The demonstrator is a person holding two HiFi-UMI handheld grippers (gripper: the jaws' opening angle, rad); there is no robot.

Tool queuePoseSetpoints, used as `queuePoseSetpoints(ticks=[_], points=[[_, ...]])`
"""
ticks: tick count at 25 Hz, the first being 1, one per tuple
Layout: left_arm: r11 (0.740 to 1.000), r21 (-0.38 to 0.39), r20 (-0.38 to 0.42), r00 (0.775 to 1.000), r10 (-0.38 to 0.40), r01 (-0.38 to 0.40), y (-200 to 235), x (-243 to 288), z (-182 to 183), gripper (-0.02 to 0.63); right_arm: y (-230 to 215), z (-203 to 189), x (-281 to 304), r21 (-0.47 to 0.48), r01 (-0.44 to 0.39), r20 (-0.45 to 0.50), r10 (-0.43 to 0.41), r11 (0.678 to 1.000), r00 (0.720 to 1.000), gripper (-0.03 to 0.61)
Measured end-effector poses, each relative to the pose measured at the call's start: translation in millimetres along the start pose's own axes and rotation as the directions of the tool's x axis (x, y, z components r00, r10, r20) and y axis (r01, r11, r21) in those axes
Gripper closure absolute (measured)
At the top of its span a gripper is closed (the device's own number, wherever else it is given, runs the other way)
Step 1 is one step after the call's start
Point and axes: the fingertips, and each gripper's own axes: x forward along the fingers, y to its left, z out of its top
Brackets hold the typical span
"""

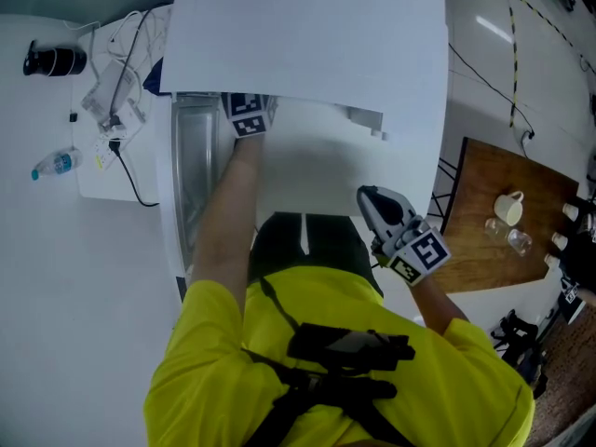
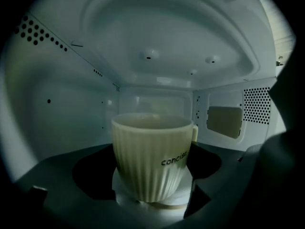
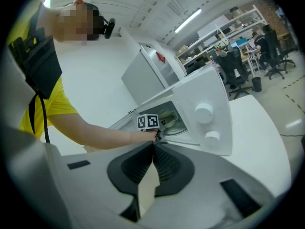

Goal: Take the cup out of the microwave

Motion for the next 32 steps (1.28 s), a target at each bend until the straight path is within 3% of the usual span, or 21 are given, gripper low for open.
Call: queuePoseSetpoints(ticks=[15, 23, 28, 32], points=[[0.999, -0.025, 0.024, 0.999, -0.047, 0.047, -24.1, -68.0, -4.3, 0.179, 0.3, -1.1, 7.6, 0.015, -0.002, 0.011, 0.002, 1.0, 1.0, 0.572], [0.998, -0.019, 0.02, 0.998, -0.057, 0.058, -47.1, -159.4, -14.6, 0.179, 5.4, 4.4, 5.2, 0.006, 0.027, 0.057, -0.027, 1.0, 0.998, 0.572], [0.983, 0.015, -0.075, 0.98, -0.184, 0.185, -106.3, -216.4, -31.1, 0.179, -10.9, 6.1, -27.6, 0.026, 0.106, 0.102, -0.108, 0.994, 0.989, 0.572], [0.933, 0.075, -0.156, 0.928, -0.338, 0.352, -169.3, -222.4, -55.8, 0.179, -20.7, -2.9, -66.7, 0.059, 0.189, 0.149, -0.196, 0.98, 0.969, 0.572]])
